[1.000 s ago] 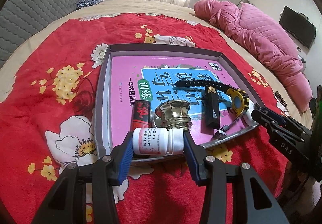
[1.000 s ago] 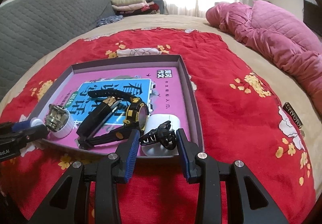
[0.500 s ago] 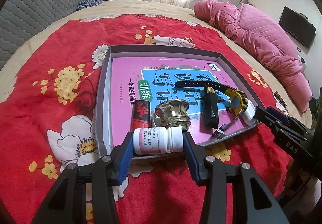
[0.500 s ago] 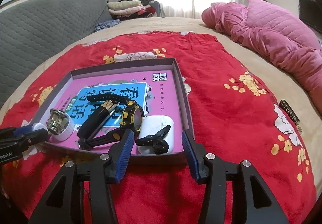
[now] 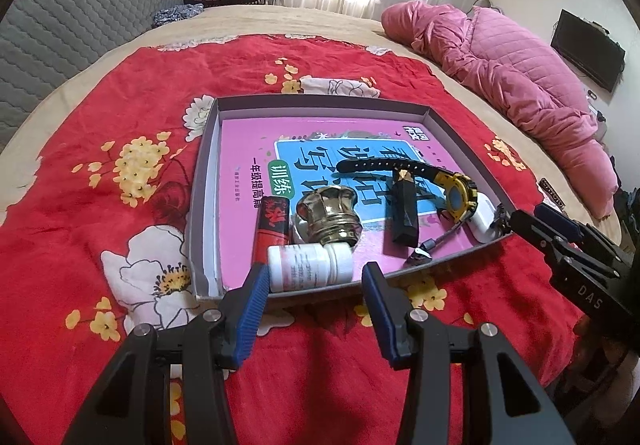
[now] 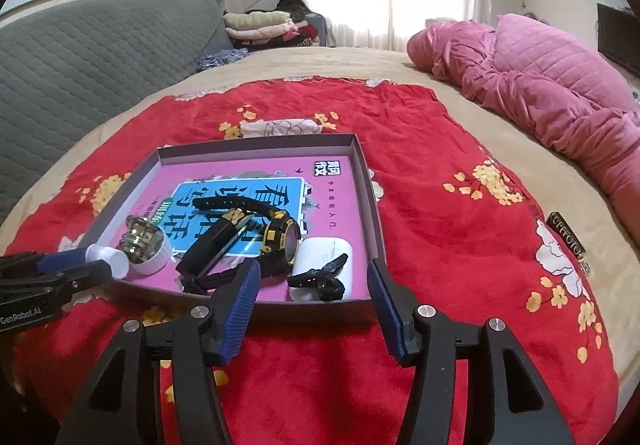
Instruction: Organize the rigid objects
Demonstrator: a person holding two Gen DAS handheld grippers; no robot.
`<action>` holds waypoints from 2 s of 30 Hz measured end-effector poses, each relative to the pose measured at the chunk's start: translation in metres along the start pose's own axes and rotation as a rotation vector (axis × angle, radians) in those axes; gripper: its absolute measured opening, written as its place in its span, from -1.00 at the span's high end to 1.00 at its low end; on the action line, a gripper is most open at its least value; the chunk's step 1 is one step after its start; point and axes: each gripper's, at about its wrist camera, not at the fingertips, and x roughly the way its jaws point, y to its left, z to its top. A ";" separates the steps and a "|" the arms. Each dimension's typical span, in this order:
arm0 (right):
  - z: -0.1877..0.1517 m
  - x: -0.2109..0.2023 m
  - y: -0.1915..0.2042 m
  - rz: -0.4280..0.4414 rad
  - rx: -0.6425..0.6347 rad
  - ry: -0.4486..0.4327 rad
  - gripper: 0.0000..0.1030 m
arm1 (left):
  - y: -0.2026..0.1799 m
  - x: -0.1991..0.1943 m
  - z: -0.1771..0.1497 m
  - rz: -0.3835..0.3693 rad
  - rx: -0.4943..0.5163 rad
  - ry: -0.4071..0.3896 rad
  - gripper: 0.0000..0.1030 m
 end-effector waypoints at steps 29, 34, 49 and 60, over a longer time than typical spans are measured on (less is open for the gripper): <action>-0.004 -0.051 0.012 0.065 -0.009 -0.023 -0.38 | -0.024 -0.034 -0.018 0.007 -0.024 0.021 -0.07; -0.011 -0.058 0.014 0.091 -0.001 -0.018 -0.43 | -0.031 -0.041 -0.021 0.028 -0.030 0.012 -0.08; -0.023 -0.082 0.021 0.090 -0.001 -0.033 -0.45 | -0.041 -0.058 -0.028 0.109 -0.082 0.023 -0.20; -0.029 -0.094 0.036 0.064 -0.052 -0.043 -0.45 | -0.044 -0.068 -0.035 0.132 -0.102 0.050 -0.20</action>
